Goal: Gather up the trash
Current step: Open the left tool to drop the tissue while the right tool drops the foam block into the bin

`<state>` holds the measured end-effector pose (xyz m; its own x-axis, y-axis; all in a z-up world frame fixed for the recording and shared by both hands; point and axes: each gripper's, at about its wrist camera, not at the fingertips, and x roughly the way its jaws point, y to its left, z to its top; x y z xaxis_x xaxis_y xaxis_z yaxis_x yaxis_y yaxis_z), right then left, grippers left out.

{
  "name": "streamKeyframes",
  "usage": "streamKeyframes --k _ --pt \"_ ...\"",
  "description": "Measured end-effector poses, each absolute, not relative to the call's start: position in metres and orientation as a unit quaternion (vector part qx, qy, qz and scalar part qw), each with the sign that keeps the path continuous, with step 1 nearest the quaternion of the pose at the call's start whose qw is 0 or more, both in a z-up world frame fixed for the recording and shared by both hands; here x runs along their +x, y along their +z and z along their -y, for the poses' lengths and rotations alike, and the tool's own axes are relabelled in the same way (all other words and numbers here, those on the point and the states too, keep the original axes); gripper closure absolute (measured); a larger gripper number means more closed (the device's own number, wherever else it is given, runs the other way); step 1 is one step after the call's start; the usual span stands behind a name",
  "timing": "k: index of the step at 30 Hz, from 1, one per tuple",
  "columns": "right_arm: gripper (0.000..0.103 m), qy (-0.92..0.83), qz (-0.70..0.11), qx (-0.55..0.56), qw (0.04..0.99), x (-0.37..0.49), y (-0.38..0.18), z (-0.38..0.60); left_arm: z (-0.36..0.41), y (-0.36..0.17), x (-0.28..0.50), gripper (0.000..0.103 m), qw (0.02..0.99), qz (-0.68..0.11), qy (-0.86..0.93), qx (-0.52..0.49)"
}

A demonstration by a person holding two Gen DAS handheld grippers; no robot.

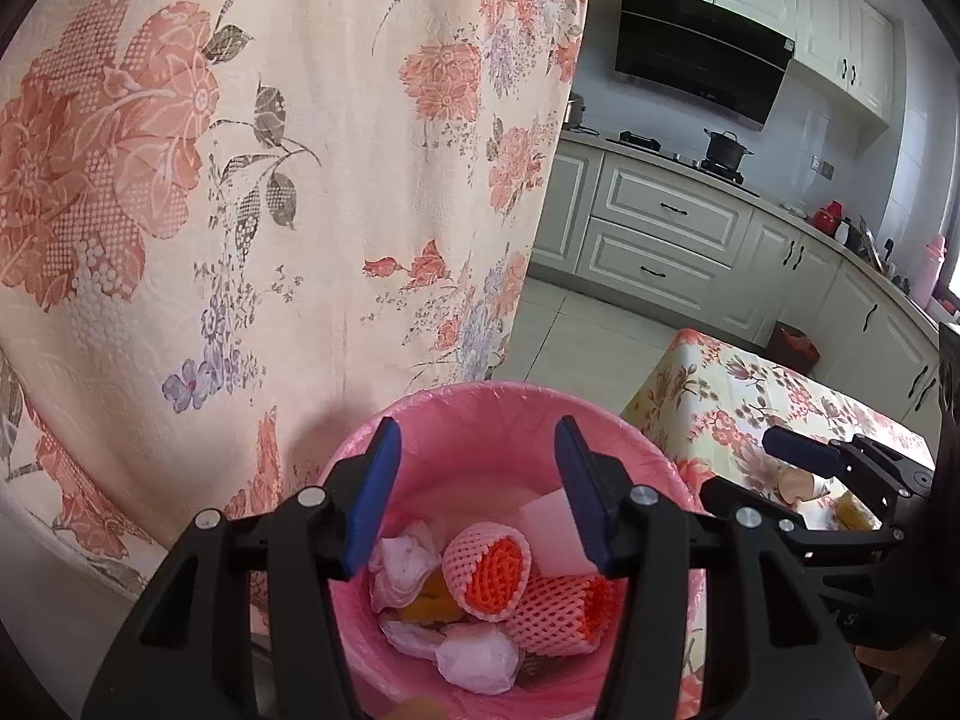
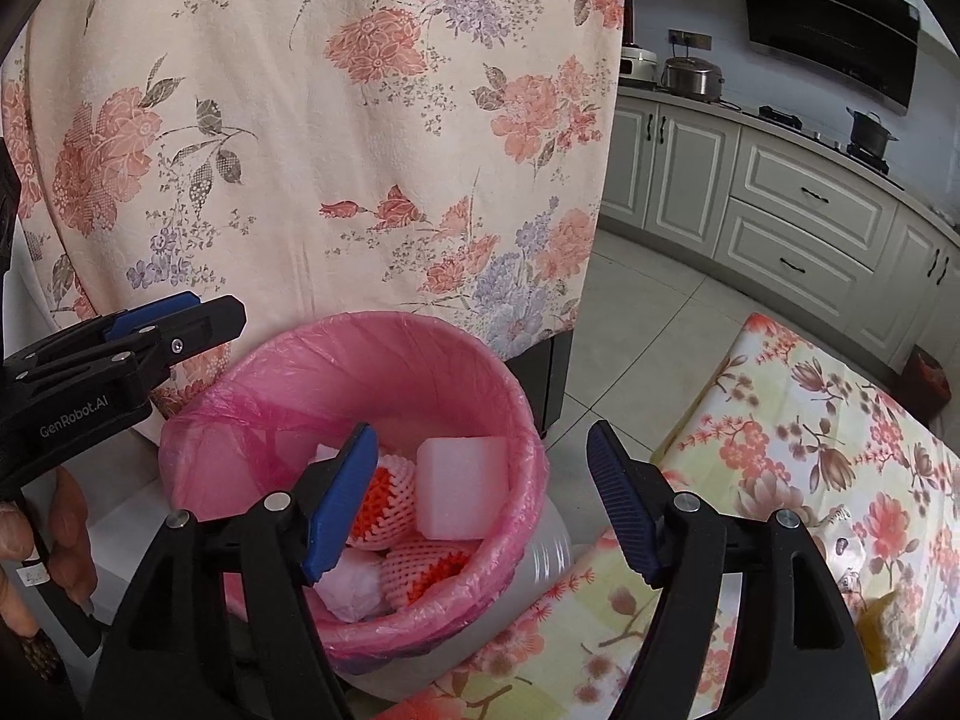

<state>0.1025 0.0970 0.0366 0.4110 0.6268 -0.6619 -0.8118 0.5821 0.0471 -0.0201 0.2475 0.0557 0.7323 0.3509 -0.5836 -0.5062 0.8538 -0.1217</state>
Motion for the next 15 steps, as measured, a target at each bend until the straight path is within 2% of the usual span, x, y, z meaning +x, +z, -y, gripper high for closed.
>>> streamKeyframes --k 11,15 --pt "0.03 0.393 -0.324 -0.117 0.853 0.113 0.033 -0.032 -0.219 0.055 -0.013 0.05 0.925 -0.289 0.21 -0.127" --pt "0.03 0.373 -0.327 -0.111 0.861 0.12 0.029 -0.005 -0.205 0.054 -0.006 0.047 0.927 -0.294 0.197 -0.121"
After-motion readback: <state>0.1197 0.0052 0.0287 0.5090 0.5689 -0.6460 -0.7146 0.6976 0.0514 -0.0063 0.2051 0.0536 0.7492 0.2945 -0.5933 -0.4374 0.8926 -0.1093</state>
